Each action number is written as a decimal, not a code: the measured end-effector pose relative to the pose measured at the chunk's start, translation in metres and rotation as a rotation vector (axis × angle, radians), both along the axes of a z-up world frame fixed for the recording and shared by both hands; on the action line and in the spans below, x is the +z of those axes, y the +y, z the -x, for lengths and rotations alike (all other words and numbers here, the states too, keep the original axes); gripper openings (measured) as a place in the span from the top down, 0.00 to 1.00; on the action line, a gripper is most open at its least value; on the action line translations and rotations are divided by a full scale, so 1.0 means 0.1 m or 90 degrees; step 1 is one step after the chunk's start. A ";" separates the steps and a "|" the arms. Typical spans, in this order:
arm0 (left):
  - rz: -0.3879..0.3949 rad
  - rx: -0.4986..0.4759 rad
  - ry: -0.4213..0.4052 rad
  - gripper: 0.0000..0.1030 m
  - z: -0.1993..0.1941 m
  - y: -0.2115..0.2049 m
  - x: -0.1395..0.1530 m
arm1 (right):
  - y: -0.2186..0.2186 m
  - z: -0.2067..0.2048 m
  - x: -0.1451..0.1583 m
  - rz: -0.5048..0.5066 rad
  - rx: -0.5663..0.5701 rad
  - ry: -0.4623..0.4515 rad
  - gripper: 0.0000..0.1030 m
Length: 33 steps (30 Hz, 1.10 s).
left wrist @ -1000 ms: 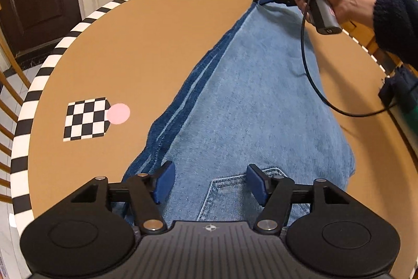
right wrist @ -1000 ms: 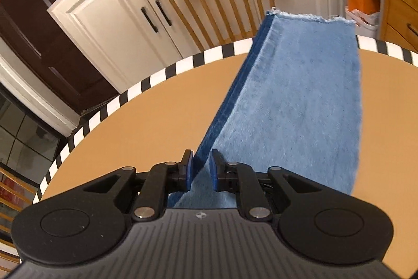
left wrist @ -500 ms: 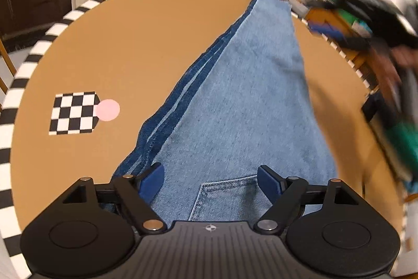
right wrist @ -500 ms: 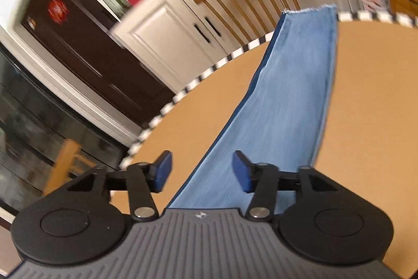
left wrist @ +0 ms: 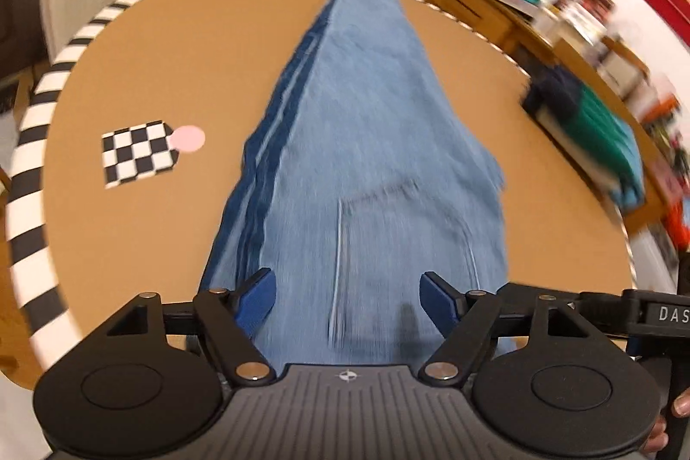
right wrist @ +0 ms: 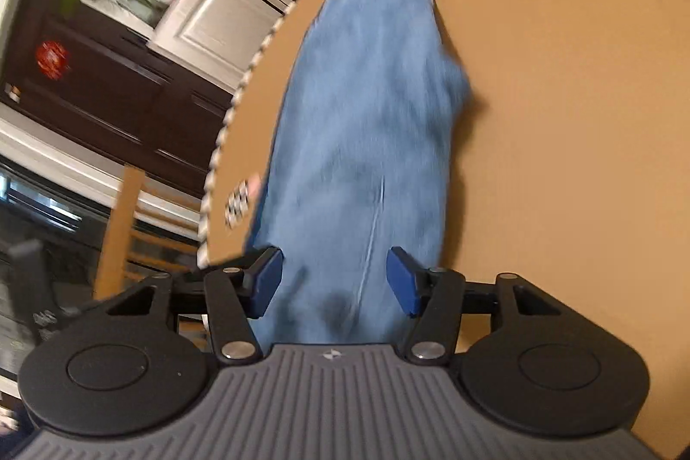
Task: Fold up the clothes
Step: 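Grasp the frayed leg hems of the jeans with the right gripper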
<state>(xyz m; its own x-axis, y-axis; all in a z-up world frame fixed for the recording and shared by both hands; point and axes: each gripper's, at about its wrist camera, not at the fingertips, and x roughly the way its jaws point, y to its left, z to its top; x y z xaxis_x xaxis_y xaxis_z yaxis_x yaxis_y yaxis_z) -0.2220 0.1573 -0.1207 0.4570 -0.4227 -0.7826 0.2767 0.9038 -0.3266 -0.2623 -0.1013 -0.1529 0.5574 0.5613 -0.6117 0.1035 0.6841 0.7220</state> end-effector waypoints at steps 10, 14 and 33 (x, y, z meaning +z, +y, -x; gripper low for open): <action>0.039 -0.004 0.011 0.24 0.48 0.60 0.14 | 0.08 0.86 -0.21 -0.171 -0.087 0.099 0.33; 0.049 0.023 0.023 0.25 0.52 0.77 0.14 | 0.23 0.92 -0.30 -0.171 -0.082 0.146 0.33; 0.078 0.039 0.076 0.24 0.59 1.06 0.03 | 0.54 0.90 -0.59 -0.255 -0.138 0.153 0.56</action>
